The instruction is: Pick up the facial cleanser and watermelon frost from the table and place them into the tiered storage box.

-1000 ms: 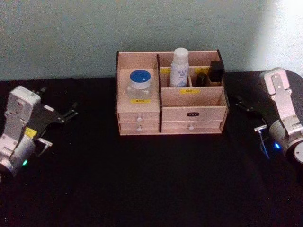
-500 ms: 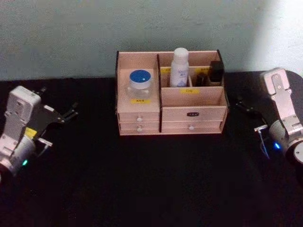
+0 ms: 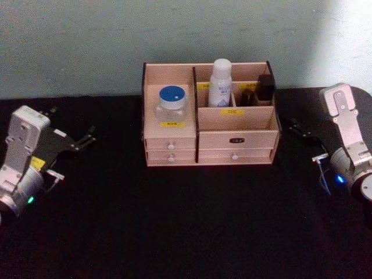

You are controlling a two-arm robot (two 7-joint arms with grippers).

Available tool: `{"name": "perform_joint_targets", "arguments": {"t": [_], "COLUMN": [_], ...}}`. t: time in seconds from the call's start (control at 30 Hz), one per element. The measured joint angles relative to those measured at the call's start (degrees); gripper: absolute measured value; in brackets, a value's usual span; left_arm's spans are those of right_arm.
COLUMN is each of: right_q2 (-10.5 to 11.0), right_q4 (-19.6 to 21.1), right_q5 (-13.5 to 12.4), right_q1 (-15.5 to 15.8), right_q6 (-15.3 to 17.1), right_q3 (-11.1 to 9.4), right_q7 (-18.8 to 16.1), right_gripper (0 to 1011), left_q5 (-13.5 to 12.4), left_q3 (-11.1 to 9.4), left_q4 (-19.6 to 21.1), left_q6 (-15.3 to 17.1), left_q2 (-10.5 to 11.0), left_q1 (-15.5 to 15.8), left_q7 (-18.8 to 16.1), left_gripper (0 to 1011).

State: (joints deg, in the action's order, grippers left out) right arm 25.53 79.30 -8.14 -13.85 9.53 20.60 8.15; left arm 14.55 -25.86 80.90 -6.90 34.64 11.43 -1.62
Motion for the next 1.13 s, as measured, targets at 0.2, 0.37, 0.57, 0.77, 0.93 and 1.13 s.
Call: {"name": "perform_joint_targets", "arguments": {"t": [0.2, 0.37, 0.57, 0.77, 0.93, 1.13], "right_q2": [0.0, 0.0, 0.0, 0.0, 0.0, 0.0], "right_q4": [0.0, 0.0, 0.0, 0.0, 0.0, 0.0], "right_q5": [0.0, 0.0, 0.0, 0.0, 0.0, 0.0], "right_q1": [0.0, 0.0, 0.0, 0.0, 0.0, 0.0], "right_q6": [0.0, 0.0, 0.0, 0.0, 0.0, 0.0], "right_q3": [0.0, 0.0, 0.0, 0.0, 0.0, 0.0], "right_q7": [0.0, 0.0, 0.0, 0.0, 0.0, 0.0], "right_gripper": [1003, 1003, 1002, 1003, 1003, 1003], "left_q5": [0.0, 0.0, 0.0, 0.0, 0.0, 0.0], "left_q3": [0.0, 0.0, 0.0, 0.0, 0.0, 0.0], "left_q4": [0.0, 0.0, 0.0, 0.0, 0.0, 0.0], "left_q6": [0.0, 0.0, 0.0, 0.0, 0.0, 0.0], "left_q2": [0.0, 0.0, 0.0, 0.0, 0.0, 0.0], "left_q1": [0.0, 0.0, 0.0, 0.0, 0.0, 0.0], "left_q7": [0.0, 0.0, 0.0, 0.0, 0.0, 0.0], "left_gripper": [1001, 1001, 1001, 1001, 1001, 1001]}}
